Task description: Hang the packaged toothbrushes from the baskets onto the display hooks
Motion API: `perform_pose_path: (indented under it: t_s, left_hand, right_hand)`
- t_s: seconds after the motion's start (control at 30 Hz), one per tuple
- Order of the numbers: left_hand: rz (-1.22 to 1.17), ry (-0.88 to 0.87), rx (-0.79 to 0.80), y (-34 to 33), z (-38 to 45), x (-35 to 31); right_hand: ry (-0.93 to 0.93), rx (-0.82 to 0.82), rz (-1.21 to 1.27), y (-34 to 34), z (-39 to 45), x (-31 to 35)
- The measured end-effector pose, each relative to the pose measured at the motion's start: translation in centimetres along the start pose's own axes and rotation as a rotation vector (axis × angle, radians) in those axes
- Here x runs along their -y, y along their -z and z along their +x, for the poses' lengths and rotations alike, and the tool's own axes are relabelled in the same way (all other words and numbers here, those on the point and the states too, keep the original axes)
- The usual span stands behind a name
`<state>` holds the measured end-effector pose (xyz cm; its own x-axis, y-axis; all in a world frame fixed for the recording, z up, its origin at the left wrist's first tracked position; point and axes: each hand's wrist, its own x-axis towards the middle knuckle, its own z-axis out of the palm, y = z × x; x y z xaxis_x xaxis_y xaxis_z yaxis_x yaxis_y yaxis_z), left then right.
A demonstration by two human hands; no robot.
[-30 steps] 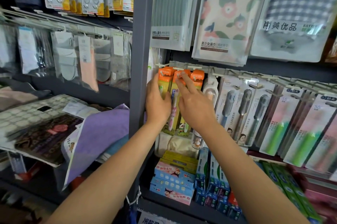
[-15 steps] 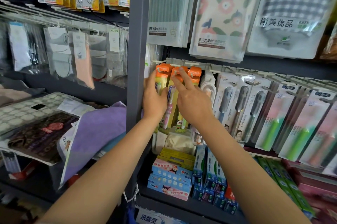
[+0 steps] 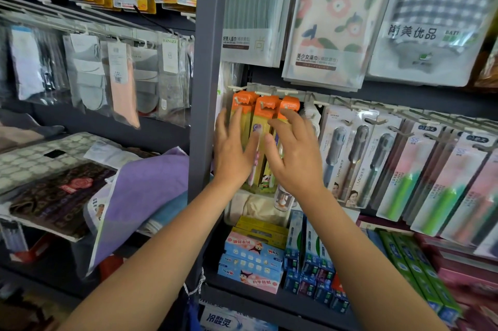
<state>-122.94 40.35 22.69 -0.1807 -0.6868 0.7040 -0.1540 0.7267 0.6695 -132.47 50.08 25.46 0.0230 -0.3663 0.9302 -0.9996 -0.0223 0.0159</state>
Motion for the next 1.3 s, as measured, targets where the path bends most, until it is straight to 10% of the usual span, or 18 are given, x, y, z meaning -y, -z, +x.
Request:
perform_pose_path:
  t_s: [0.37,1.3]
  left_hand:
    - [0.444,-0.327,0.031,-0.7,0.1,1.2]
    - [0.619,-0.238,0.137,-1.3,-0.1,1.6]
  right_hand:
    - [0.005,0.128,-0.425,-1.0,-0.5,-2.3]
    - [0.000,0.199,-0.587,-1.4,-0.9,-2.9]
